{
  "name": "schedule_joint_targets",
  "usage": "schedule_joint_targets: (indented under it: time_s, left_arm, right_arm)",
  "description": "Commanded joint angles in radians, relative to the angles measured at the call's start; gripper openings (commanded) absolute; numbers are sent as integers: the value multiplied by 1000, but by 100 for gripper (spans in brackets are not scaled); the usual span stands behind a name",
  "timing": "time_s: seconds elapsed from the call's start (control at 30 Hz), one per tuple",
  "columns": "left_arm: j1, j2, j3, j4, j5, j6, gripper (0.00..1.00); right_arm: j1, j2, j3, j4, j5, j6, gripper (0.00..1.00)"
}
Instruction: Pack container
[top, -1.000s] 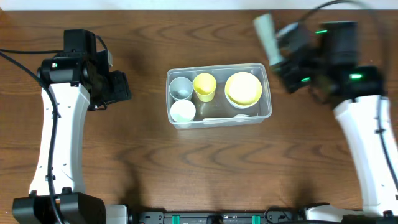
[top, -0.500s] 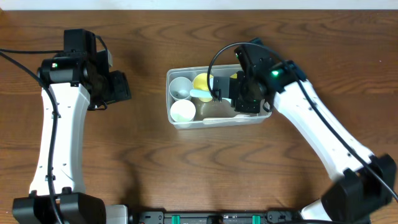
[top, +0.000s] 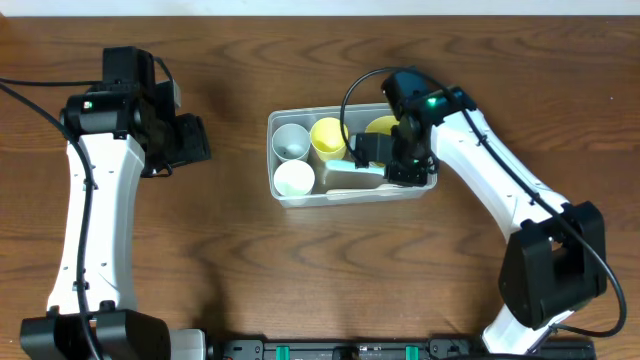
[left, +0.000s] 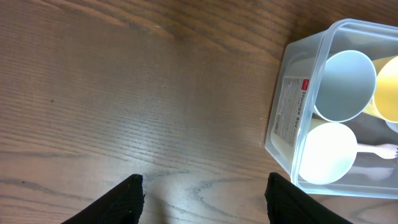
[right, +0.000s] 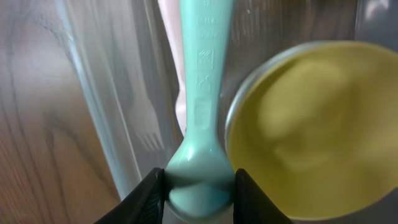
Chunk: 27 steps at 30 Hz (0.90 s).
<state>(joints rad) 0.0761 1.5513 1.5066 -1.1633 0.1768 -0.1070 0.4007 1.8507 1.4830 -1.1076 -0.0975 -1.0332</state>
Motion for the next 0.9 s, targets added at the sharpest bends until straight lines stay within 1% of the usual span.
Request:
schedule_joint_targets:
  time_s: [0.0,0.07,0.1,0.13,0.17,0.33,0.4,0.47,0.63,0.7,0.77,0.87]
  left_arm:
    - [3,7,-2,-2,-5,9,64]
    - [3,7,-2,-3,-5,9,64]
    - [3,7,-2,-3,-5,9,64]
    - [3,7,-2,-3,-5,9,64]
    - [3,7,-2,-3,-5,9,64]
    - [3,7,-2,-2,-5,9,64]
    - [3,7,-2,-2,-5,9,64]
    - [3,7,-2,-2,-5,9,64]
    - [3,7,-2,-2,-5,9,64]
    - [1,7,-2,-1,-5,11,64]
    - [-9,7,-2,6,-5,57,64]
    - [-41,7,-2,42,-5,100,79]
  right_arm:
    - [-18,8,0,-4,-4,8,17]
    - [-18,8,0,-4,-5,9,24]
    - [-18,8,0,-4,-5,9,29]
    - [-18,8,0,-3,-4,12,38]
    - [-18,8,0,-3,-4,16,48]
    - [-17,8,0,-1,-5,16,55]
    - [-15,8,0,4,-9,17,55]
    - [-14,7,0,25,-11,50,55]
    - [-21,-24,2,133,-11,228,57]
    - [-37,-52,2,190,-11,332,59]
    - [-68,-86,2,255,-11,467,60]
    - [-135,-141,2,341,-11,665,64]
